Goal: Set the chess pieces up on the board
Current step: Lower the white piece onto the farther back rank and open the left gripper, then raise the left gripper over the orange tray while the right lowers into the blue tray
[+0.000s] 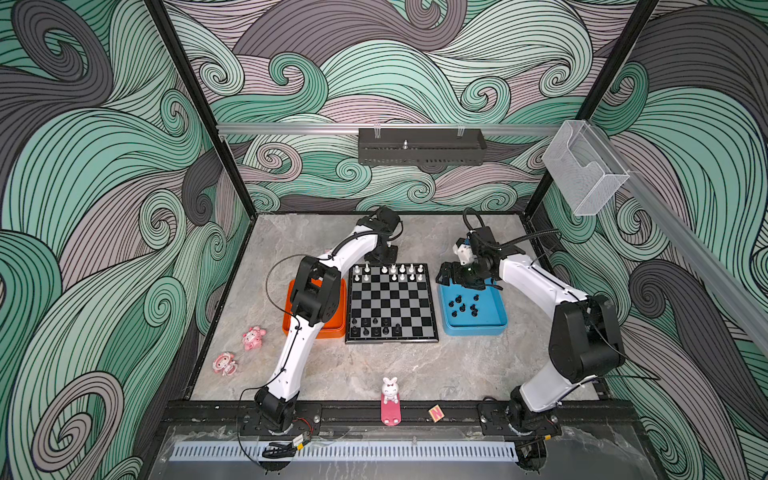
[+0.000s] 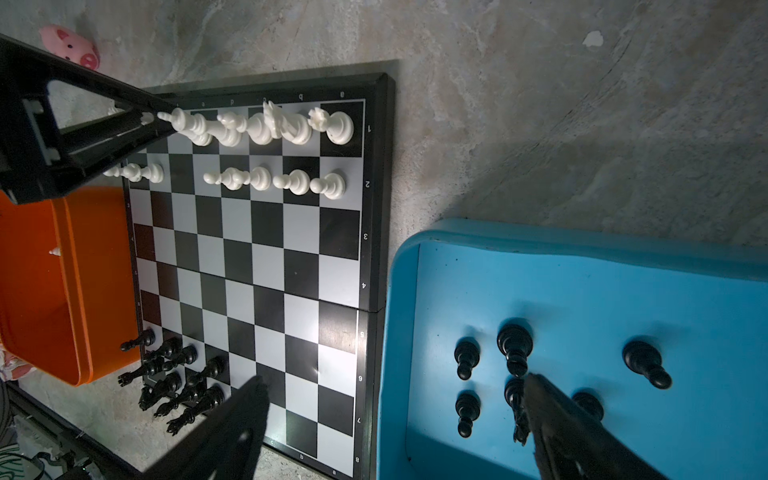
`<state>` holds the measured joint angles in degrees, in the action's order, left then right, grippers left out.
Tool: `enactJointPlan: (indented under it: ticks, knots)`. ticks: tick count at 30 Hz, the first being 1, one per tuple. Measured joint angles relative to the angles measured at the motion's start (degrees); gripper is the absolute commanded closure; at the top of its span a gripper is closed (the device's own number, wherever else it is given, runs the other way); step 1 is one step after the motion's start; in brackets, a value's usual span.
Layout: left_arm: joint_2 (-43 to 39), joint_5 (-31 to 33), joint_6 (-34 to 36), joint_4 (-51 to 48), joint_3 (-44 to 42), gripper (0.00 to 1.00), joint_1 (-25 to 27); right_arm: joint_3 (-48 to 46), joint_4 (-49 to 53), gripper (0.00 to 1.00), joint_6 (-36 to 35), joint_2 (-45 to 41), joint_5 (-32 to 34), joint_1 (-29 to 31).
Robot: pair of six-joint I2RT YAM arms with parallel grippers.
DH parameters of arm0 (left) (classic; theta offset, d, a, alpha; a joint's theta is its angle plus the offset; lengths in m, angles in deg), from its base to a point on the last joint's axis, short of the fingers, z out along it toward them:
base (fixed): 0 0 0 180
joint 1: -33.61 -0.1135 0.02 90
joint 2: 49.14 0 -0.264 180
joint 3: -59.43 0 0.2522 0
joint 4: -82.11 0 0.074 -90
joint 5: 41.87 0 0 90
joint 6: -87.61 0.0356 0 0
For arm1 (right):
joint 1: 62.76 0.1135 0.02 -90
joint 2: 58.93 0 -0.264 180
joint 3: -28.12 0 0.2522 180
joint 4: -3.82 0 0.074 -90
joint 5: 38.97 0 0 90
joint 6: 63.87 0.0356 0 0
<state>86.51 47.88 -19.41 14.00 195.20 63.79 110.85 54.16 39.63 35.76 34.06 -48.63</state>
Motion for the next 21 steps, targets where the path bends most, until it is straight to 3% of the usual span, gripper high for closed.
enactJointPlan:
  ticks: [11,21]
  knots:
    - [-3.2,1.4,0.0,-0.3,-0.1,0.61,0.0,0.0,0.1,0.04,0.1,0.0,0.1,0.0]
    - [-15.2,5.0,0.0,-0.4,-8.7,0.60,-0.6,0.3,2.3,0.03,0.3,-0.9,4.0,-0.4]
